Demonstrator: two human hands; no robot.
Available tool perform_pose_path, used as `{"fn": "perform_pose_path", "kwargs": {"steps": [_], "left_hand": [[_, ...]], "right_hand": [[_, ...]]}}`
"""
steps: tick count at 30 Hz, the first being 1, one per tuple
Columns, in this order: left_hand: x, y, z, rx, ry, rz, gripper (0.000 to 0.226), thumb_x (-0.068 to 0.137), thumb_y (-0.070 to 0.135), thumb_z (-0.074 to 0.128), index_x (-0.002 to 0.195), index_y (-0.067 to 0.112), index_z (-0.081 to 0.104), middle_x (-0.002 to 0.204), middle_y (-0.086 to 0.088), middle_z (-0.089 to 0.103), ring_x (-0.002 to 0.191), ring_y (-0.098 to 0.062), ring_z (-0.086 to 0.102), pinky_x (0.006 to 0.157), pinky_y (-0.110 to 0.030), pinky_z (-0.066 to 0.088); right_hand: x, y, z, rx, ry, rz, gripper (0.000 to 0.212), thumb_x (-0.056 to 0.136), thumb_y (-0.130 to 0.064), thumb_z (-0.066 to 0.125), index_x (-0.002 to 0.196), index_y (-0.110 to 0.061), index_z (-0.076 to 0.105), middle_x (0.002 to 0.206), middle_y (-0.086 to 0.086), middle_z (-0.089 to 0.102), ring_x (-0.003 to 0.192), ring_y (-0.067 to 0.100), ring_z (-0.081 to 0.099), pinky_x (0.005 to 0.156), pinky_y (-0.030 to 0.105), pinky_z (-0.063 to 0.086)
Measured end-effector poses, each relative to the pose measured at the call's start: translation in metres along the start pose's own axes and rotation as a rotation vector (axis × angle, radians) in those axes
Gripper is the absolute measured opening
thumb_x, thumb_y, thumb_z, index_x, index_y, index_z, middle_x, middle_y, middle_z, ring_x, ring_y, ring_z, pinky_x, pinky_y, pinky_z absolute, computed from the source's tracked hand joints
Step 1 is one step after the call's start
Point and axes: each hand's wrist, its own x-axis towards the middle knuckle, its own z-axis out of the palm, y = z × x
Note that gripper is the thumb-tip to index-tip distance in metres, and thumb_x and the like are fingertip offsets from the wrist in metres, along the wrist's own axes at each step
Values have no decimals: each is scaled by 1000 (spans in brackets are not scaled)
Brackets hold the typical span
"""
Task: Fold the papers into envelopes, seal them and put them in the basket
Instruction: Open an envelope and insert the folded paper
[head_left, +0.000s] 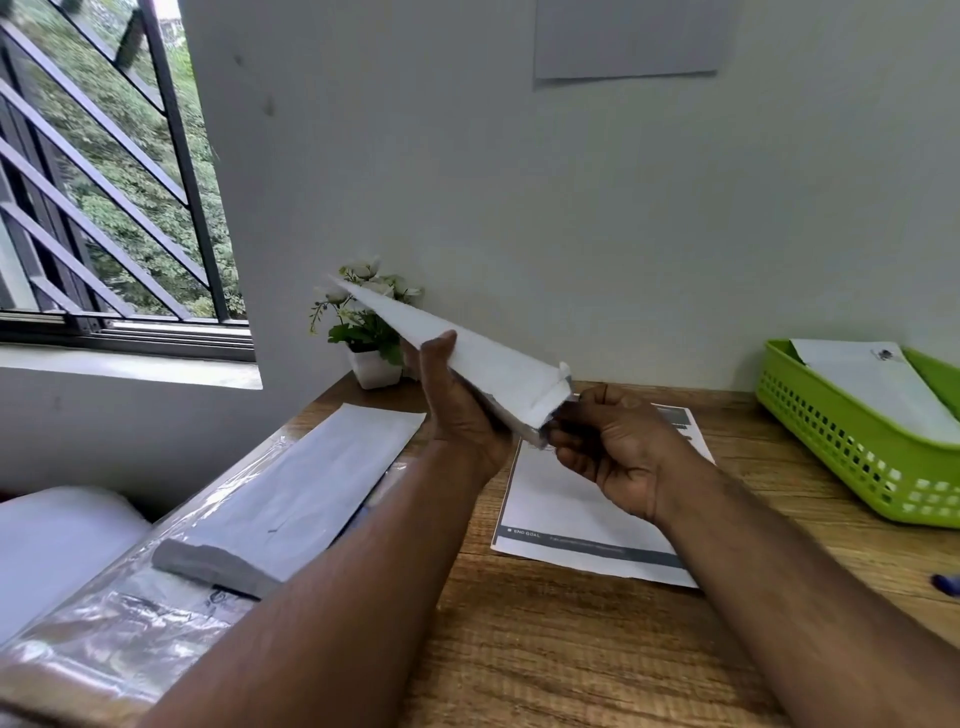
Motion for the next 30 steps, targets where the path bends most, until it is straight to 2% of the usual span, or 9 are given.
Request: {"fn": "perform_pose_path", "kwargs": {"steps": [4, 7, 9, 13, 16, 18, 24, 27, 30], "left_hand": [[-6, -8, 8, 3, 9, -37, 75, 53, 47, 69, 117, 14, 48, 106, -14, 48, 100, -36, 49, 84, -50, 44], [-6, 0, 7, -19, 6, 1, 54, 62, 44, 61, 105, 12, 52, 86, -11, 55, 88, -32, 55, 84, -46, 45], [-4, 5, 5, -29, 10, 33, 42, 70, 44, 55, 97, 12, 54, 78, -8, 57, 80, -28, 57, 81, -43, 47], [-9, 7, 6, -9, 15, 14, 42, 69, 41, 56, 99, 12, 54, 78, -7, 57, 77, -26, 59, 72, -37, 53], [-12, 0, 8, 18, 1, -22, 61, 58, 42, 64, 108, 11, 49, 83, -9, 54, 85, -29, 56, 75, -40, 51], [-13, -3, 10, 44, -9, -66, 69, 53, 46, 66, 110, 10, 49, 87, -10, 52, 90, -31, 53, 80, -42, 46], [-23, -13, 15, 98, -35, -220, 50, 68, 48, 58, 103, 12, 55, 82, -8, 55, 78, -25, 57, 68, -34, 50], [-24, -16, 15, 126, -63, -285, 39, 83, 43, 46, 98, 9, 57, 75, -8, 58, 70, -23, 59, 64, -30, 50], [-20, -10, 12, 77, -86, -309, 37, 86, 39, 43, 95, 6, 57, 72, -11, 60, 68, -26, 59, 66, -33, 50]], "right_hand": [[0, 4, 2, -56, 100, -74, 15, 84, -5, 66, 79, -13, 55, 60, 5, 65, 37, 8, 50, 37, 16, 38], [-3, -6, 0, -102, 27, -175, 24, 78, -8, 73, 75, -17, 51, 66, 8, 63, 38, 12, 47, 37, 19, 35], [-5, -9, -1, -339, 0, -343, 30, 72, -7, 79, 79, -17, 52, 66, 7, 63, 41, 13, 48, 41, 24, 37], [1, 5, -3, -1020, 197, -890, 48, 66, -25, 84, 104, -23, 55, 88, -4, 58, 74, 6, 53, 61, 27, 44], [2, 12, -4, -1194, 256, -1115, 43, 70, -32, 66, 112, -25, 57, 115, -4, 57, 108, 18, 51, 84, 35, 33], [5, 13, -8, -1289, 256, -1211, 35, 72, -30, 59, 107, -27, 63, 115, -6, 61, 116, 18, 50, 91, 35, 23], [6, 8, -8, -1381, 349, -1374, 8, 68, -23, 63, 74, -19, 64, 74, -4, 65, 81, 23, 63, 94, 39, 24], [6, 5, -8, -1470, 293, -1325, 15, 69, -33, 50, 73, -21, 57, 72, -4, 60, 76, 23, 60, 85, 39, 30], [10, 5, -12, -1434, 107, -1266, 21, 71, -31, 54, 86, -20, 63, 82, -2, 65, 79, 22, 61, 74, 36, 41]]}}
